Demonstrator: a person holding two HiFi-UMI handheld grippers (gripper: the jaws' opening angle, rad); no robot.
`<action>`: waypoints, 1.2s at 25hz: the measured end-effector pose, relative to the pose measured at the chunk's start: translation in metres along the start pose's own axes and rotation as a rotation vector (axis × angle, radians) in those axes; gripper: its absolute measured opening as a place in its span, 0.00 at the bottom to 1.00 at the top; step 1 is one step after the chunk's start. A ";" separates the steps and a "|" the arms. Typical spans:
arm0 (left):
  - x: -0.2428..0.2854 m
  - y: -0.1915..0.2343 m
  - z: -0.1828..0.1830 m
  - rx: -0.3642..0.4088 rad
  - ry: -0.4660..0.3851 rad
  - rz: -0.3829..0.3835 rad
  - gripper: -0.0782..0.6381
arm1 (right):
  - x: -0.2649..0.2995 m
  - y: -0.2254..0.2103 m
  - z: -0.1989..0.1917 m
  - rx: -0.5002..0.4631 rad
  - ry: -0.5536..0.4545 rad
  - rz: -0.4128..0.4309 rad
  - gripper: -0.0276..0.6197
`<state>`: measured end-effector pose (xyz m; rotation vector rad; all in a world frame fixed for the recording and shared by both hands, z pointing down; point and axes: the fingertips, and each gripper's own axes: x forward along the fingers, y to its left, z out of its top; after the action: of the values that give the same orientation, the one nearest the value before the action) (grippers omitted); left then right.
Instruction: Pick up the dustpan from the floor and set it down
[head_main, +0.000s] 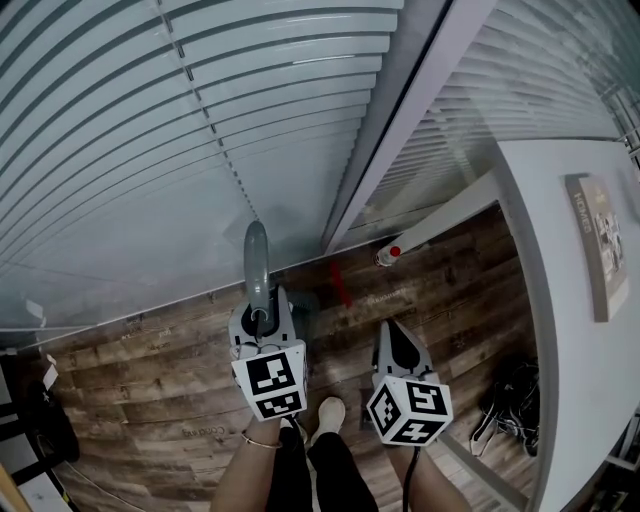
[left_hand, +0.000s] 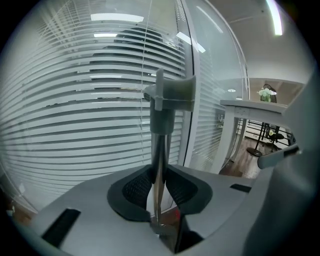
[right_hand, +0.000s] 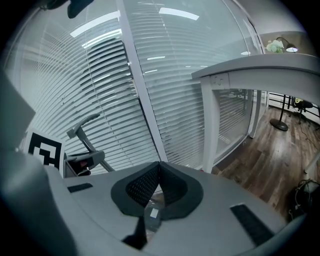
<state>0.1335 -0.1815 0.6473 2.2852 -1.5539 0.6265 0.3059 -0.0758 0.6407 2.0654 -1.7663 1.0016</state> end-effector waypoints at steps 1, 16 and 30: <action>0.001 0.001 0.000 -0.001 -0.001 0.002 0.24 | 0.001 0.000 0.000 0.001 0.000 0.000 0.09; 0.012 0.004 0.002 0.012 -0.012 -0.027 0.25 | 0.005 -0.001 -0.003 0.021 0.005 -0.012 0.09; 0.012 0.005 0.002 0.011 -0.018 -0.035 0.27 | 0.005 0.001 -0.004 0.029 0.007 -0.022 0.09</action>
<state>0.1330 -0.1935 0.6514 2.3270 -1.5192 0.6088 0.3039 -0.0780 0.6465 2.0915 -1.7314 1.0331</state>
